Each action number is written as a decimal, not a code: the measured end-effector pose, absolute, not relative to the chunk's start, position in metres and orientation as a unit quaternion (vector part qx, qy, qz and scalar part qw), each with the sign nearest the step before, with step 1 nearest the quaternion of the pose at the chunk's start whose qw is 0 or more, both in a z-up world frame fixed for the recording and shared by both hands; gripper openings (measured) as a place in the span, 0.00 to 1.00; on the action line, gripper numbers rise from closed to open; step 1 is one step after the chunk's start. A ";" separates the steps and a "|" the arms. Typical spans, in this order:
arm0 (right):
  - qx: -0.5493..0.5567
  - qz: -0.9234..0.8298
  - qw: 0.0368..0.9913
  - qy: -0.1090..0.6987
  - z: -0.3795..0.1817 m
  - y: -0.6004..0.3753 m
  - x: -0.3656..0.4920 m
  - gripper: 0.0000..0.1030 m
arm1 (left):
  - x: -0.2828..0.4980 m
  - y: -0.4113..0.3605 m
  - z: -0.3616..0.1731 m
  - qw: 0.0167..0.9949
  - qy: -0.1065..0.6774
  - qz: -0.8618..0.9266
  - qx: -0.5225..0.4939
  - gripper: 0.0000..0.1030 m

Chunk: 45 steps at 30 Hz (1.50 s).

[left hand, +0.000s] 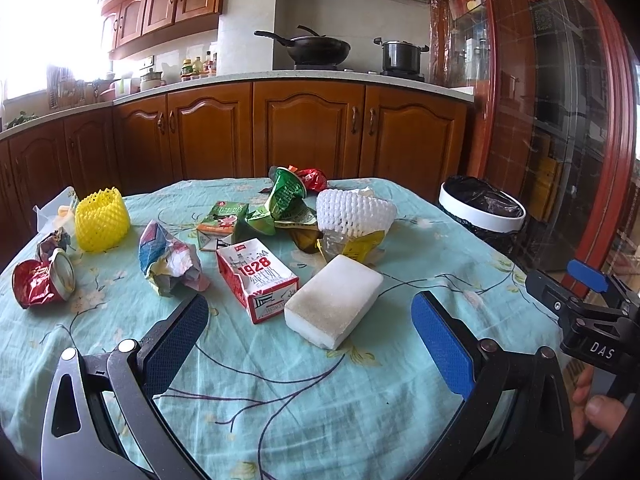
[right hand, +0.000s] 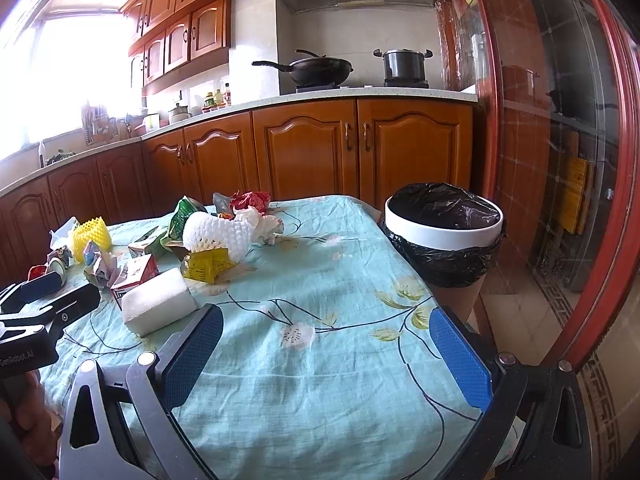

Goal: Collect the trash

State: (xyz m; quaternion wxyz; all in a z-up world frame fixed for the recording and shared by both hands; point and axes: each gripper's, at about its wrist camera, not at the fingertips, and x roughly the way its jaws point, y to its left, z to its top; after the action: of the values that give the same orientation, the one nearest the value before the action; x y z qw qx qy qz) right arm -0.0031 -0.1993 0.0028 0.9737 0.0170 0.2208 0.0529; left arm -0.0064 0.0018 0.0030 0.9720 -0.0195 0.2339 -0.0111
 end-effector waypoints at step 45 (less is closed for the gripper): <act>0.022 0.080 0.970 0.230 0.003 -0.192 0.006 1.00 | 0.004 0.015 -0.004 0.964 0.263 -0.016 -0.038 1.00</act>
State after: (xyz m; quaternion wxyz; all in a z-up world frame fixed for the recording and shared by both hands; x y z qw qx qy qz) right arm 0.0056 -0.1917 0.0033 0.9696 0.0217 0.2301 0.0800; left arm 0.0042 0.0150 -0.0043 0.9641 -0.0375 0.2625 -0.0162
